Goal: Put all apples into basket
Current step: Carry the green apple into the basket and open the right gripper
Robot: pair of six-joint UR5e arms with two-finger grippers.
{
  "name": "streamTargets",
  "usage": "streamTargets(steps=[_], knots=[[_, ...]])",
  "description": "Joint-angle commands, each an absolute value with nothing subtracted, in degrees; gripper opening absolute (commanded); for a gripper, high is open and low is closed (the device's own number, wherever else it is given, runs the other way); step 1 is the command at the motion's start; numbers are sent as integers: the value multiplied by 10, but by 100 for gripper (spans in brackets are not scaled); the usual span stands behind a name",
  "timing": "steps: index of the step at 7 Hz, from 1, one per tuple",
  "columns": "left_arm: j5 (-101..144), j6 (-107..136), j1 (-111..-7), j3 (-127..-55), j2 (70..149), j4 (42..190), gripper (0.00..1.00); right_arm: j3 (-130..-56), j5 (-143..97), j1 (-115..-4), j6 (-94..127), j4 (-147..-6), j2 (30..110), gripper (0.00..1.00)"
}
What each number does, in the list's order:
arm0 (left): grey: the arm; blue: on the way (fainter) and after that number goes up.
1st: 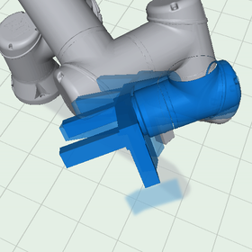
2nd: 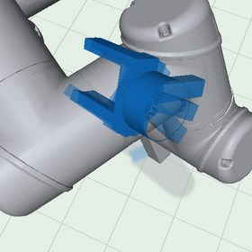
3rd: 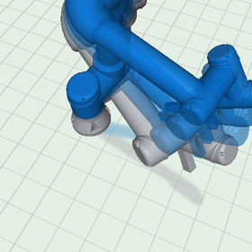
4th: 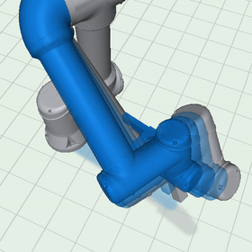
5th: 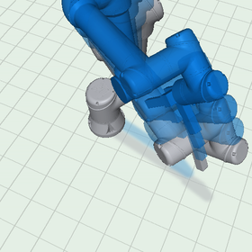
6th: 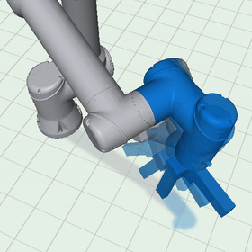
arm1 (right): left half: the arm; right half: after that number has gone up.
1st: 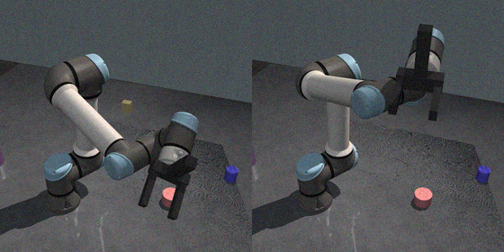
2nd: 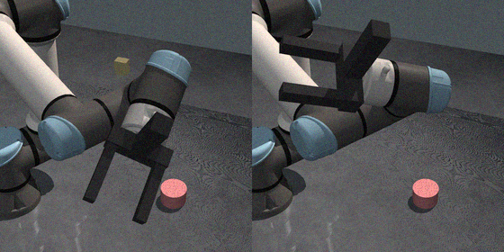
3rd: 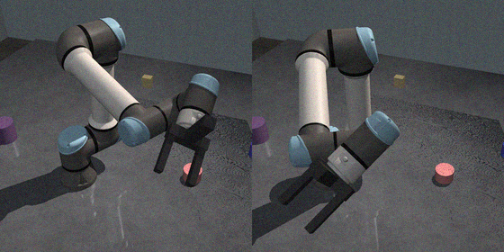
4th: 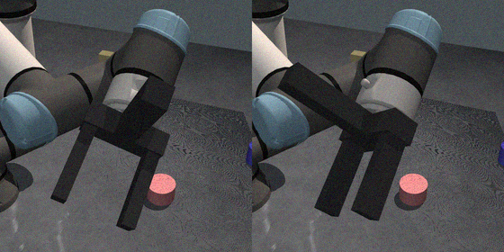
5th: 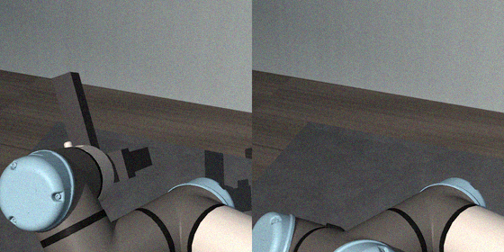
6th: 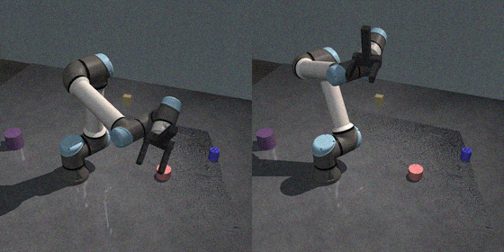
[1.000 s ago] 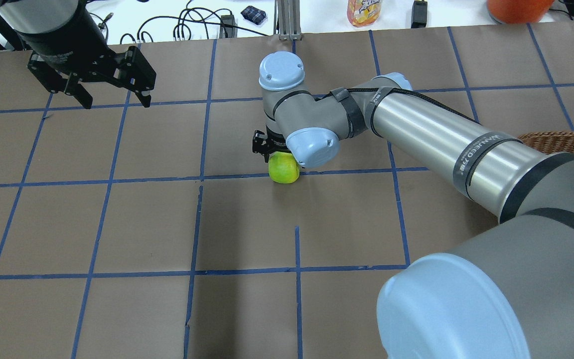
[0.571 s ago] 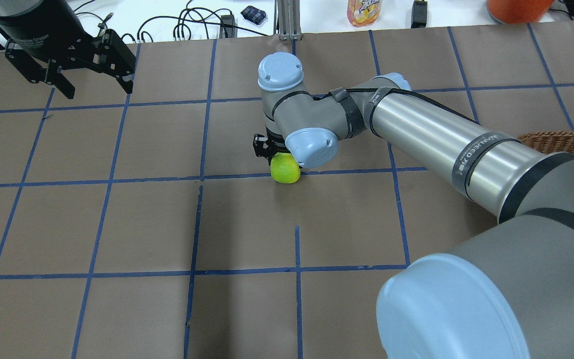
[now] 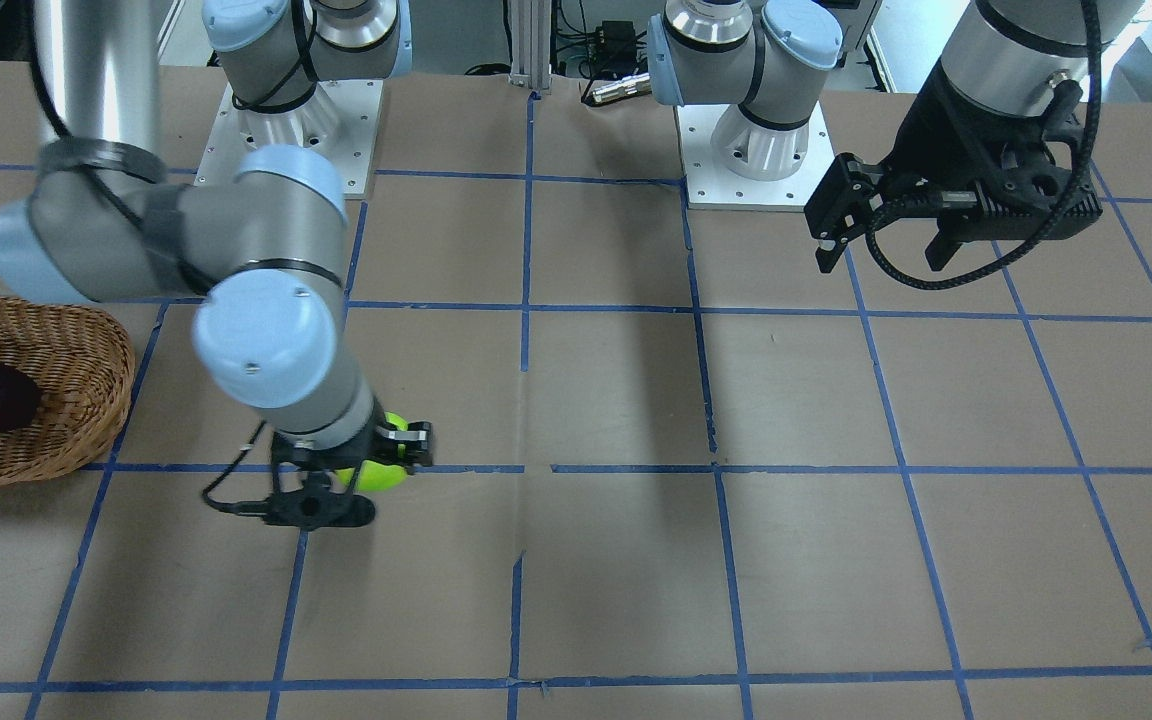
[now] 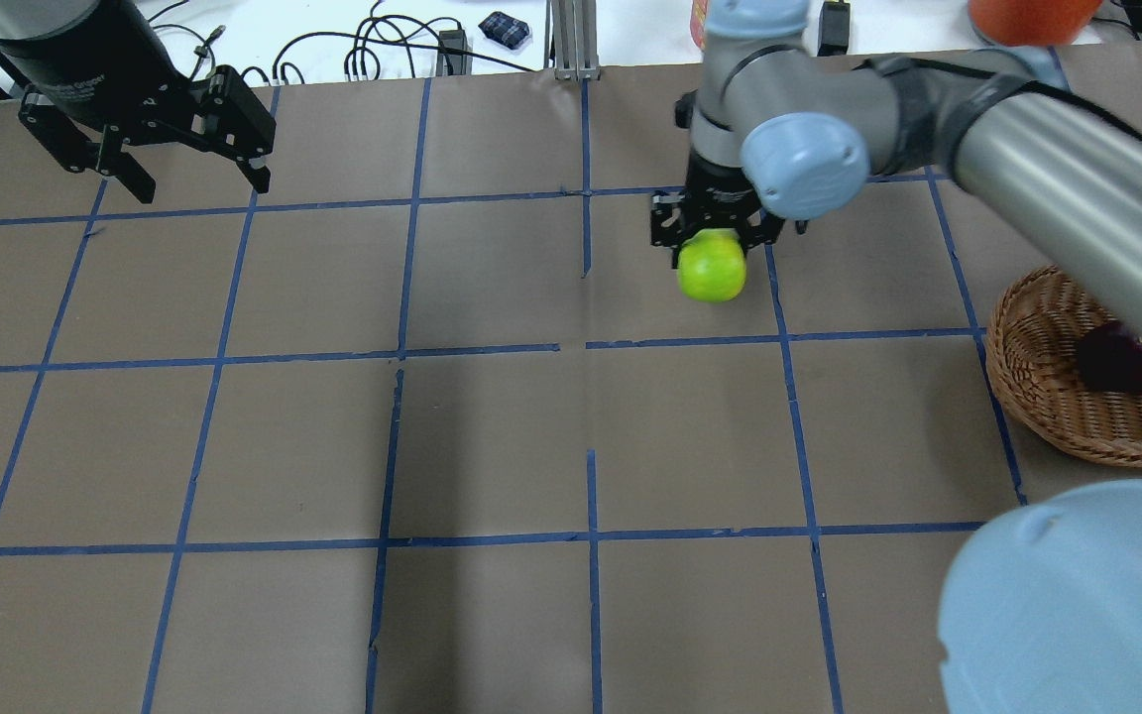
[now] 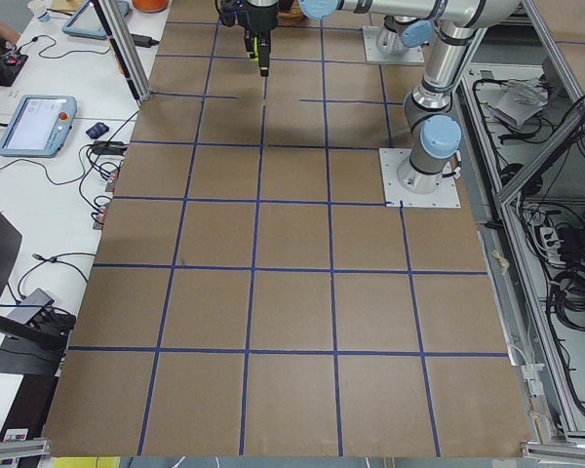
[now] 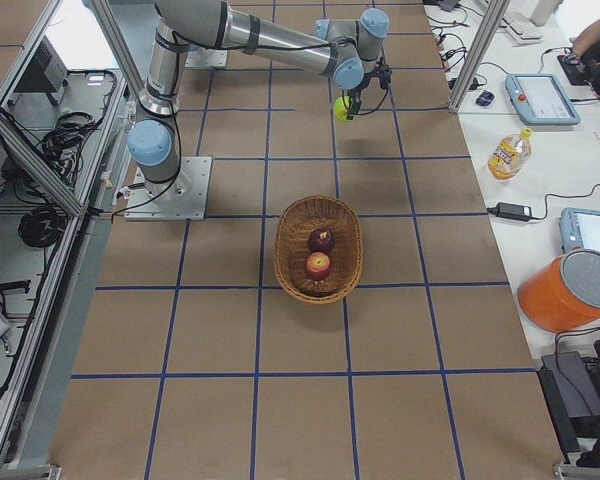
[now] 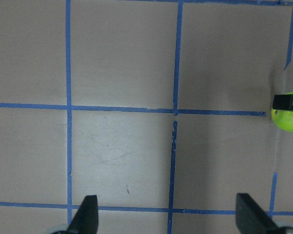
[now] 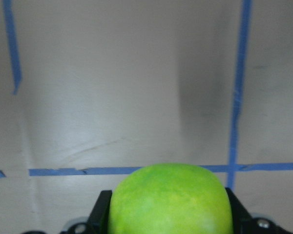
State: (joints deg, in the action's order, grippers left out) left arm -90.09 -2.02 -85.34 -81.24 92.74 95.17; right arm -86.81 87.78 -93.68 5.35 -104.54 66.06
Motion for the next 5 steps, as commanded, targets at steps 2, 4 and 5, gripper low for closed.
streamTargets(steps=[2,4,5], knots=[[-901,-20,-854,-815,926,952,100,-951,928,-749,-180,-1001,761,58],[-901,-20,-854,-813,926,952,100,-1054,925,-645,-296,-1116,808,61],[-901,-20,-854,-813,926,952,100,-1115,917,-602,-340,-1201,809,62]])
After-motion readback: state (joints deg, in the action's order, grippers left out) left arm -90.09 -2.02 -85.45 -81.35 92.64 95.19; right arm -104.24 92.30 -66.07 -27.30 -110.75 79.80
